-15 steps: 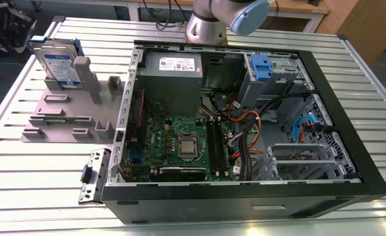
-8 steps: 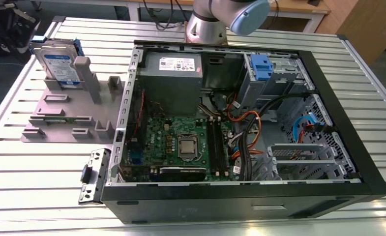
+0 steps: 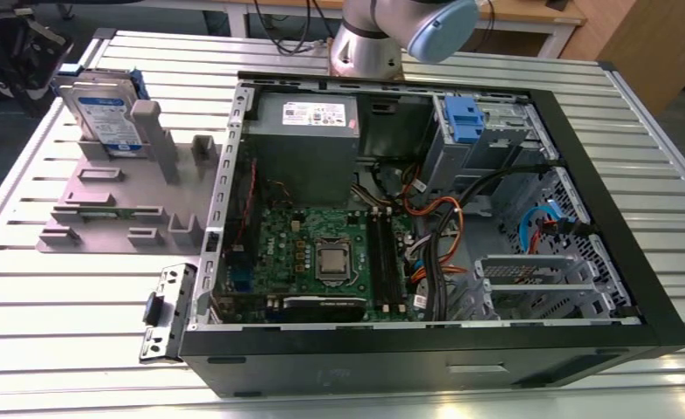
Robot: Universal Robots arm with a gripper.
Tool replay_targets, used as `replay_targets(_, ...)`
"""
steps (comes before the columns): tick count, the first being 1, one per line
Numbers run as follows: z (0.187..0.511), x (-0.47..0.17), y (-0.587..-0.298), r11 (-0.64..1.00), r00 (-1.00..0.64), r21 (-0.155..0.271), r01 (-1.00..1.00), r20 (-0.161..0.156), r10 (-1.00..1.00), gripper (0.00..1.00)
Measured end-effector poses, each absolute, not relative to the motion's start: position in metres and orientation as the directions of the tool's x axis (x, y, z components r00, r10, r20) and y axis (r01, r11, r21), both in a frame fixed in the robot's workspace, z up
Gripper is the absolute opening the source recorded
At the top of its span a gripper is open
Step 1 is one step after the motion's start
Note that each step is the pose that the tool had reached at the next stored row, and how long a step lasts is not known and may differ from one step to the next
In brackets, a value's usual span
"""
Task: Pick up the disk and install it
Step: 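Reach for the disk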
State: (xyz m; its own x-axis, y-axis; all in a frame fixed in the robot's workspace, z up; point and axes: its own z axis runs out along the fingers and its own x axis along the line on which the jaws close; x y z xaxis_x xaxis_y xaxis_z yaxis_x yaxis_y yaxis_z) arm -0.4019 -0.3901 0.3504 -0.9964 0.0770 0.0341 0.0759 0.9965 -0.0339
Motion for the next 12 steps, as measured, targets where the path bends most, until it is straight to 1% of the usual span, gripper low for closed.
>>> replay_targets(6,0.349,-0.399,-0.39,0.997,-0.996,-0.024,0.076,0.038,0.077,0.1)
replay_targets(12,0.349,-0.391,-0.389,0.997,-0.996,-0.024,0.076,0.042,0.077,0.1)
